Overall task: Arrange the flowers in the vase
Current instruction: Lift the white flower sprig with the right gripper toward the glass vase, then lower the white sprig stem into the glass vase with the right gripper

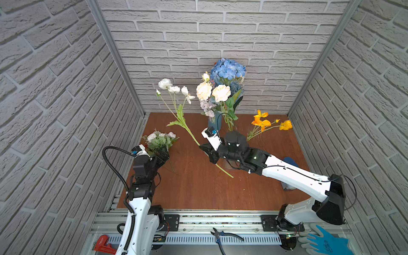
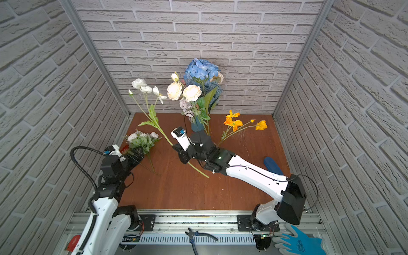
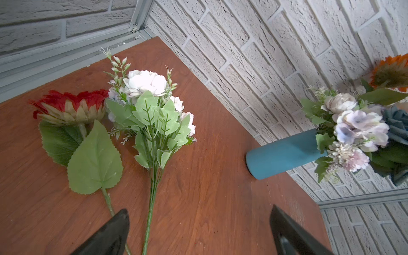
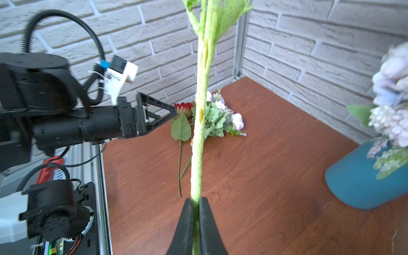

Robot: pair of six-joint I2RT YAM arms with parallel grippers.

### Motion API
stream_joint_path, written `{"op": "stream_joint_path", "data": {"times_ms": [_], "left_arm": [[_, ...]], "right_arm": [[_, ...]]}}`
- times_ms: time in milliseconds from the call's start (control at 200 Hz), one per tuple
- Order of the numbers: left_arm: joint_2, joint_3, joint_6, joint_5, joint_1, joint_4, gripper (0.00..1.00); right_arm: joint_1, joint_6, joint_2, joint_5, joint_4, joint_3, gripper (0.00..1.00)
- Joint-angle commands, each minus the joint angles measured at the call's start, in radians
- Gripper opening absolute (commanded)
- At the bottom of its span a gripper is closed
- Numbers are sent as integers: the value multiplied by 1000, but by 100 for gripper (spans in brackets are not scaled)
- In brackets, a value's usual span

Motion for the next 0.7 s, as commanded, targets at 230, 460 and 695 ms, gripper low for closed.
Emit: {"op": "stream_joint_path", "data": {"times_ms": [230, 460, 695], "left_arm": [[73, -22, -24, 74, 7, 120, 98], [119, -22, -32, 88, 5, 149, 98], [135, -29, -32, 99, 6, 160, 98]], "right_arm": [[-2, -239, -262, 41, 372, -185, 6], [-48, -303, -296, 117, 434, -176, 6], [-166, -171, -234, 19, 743, -247, 6]]}}
